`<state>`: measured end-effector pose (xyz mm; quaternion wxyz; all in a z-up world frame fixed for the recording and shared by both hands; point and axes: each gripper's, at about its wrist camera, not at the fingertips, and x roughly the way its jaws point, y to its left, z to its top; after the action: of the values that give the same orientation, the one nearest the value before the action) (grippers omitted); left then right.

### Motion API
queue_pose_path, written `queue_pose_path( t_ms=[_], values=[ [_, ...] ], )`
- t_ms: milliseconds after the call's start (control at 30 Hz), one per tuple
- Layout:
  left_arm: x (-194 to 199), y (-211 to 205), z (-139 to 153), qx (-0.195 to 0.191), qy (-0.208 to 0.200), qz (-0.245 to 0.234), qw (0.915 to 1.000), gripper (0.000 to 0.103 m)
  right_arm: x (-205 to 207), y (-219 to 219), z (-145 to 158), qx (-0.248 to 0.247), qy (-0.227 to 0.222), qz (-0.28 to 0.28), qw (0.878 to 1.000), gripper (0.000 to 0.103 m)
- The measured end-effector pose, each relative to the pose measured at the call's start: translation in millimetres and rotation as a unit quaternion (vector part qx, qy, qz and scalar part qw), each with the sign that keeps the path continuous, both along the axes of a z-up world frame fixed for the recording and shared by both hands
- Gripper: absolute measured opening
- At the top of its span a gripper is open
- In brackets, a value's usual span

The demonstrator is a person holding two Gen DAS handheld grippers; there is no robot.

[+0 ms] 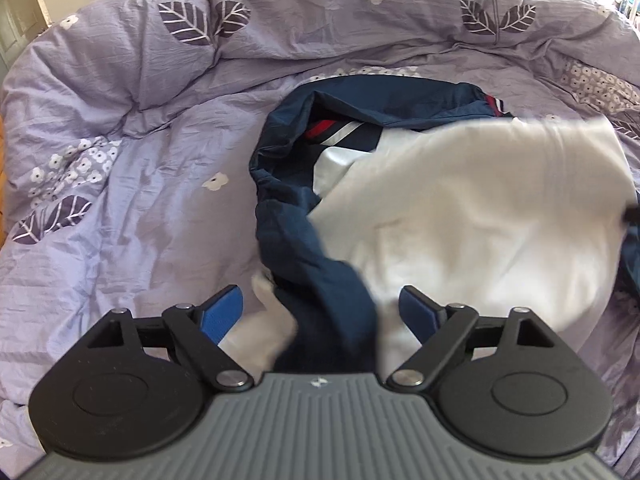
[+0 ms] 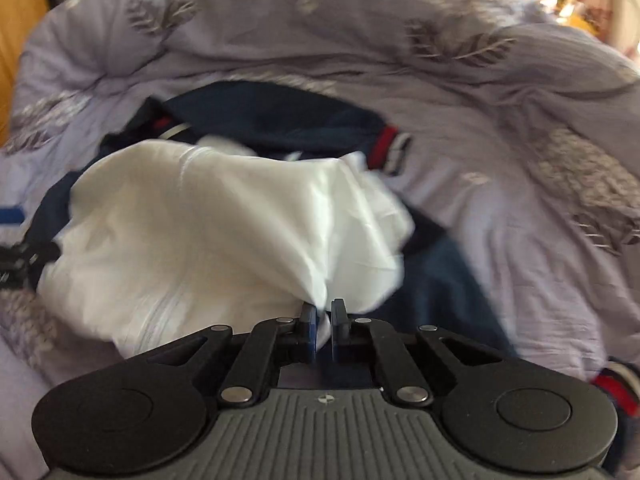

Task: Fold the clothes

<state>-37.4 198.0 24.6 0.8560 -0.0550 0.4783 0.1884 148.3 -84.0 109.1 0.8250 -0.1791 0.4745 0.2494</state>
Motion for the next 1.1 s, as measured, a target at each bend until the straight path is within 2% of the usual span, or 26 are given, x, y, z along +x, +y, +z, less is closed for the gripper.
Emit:
queue_pose_path(
  t_ms=[67,133,167,200,233,267,300,333,367,433,467,500,567,633,667,700,733,833,1033,1100],
  values=[
    [8,-4,-3,-0.001,0.004,-0.006,1.0,0.087,34,-22,10,-0.026,-0.024,-0.056,0.998,0.013],
    [12,-11,-6,0.001,0.008,-0.016,0.9998,0.087,53,-41,12,-0.062,-0.053,-0.074,0.994,0.021],
    [12,-16,-8,0.007,0.011,-0.025,0.9996,0.087,53,-49,11,-0.064,-0.053,-0.066,0.994,0.03],
    [11,-21,-10,0.015,0.015,-0.036,0.9991,0.087,50,-53,12,-0.056,-0.039,-0.044,0.997,0.038],
    [9,-24,-14,0.025,0.019,-0.047,0.9984,0.088,42,-55,11,-0.049,-0.023,-0.015,0.998,0.042],
    [7,-27,-18,0.032,0.026,-0.051,0.9978,0.089,24,-48,2,-0.047,-0.001,0.037,0.998,0.046],
    [5,-29,-24,0.037,0.034,-0.052,0.9974,0.089,5,-41,-6,-0.046,0.022,0.088,0.995,0.059],
    [5,-29,-29,0.039,0.042,-0.049,0.9971,0.089,-13,-34,-14,-0.044,0.045,0.139,0.988,0.068],
    [5,-27,-33,0.032,0.049,-0.043,0.9974,0.089,-31,-26,-24,-0.042,0.065,0.182,0.98,0.069],
    [6,-24,-39,0.012,0.057,-0.03,0.9978,0.089,-64,-5,-53,-0.042,0.085,0.213,0.972,0.082],
    [5,-23,-38,0.005,0.056,-0.029,0.998,0.089,-78,6,-67,-0.04,0.093,0.224,0.969,0.083],
    [3,-23,-36,0.006,0.053,-0.031,0.9981,0.089,-84,17,-82,-0.03,0.094,0.214,0.972,0.084],
    [-1,-24,-31,0.013,0.047,-0.035,0.9982,0.089,-82,37,-106,-0.015,0.085,0.158,0.984,0.086],
    [-4,-25,-28,0.01,0.045,-0.034,0.9984,0.089,-73,44,-117,0.008,0.089,0.108,0.99,0.083],
    [-5,-25,-27,0.007,0.045,-0.033,0.9984,0.089,-70,47,-120,0.018,0.092,0.09,0.992,0.063],
    [-6,-25,-26,0.004,0.045,-0.032,0.9985,0.089,-69,46,-112,0.027,0.093,0.092,0.991,0.032],
    [-6,-24,-26,-0.001,0.044,-0.032,0.9985,0.089,-68,46,-105,0.035,0.095,0.094,0.99,0.021],
    [-6,-24,-27,-0.016,0.043,-0.033,0.9984,0.089,-64,39,-81,0.05,0.096,0.093,0.99,0.013],
    [-9,-30,-23,-0.074,0.031,-0.039,0.996,0.089,-52,5,-27,0.049,0.096,0.066,0.992,0.013],
    [-14,-37,-17,-0.087,0.019,-0.047,0.9949,0.09,-51,-6,-10,0.05,0.084,0.061,0.993,0.013]
  ],
)
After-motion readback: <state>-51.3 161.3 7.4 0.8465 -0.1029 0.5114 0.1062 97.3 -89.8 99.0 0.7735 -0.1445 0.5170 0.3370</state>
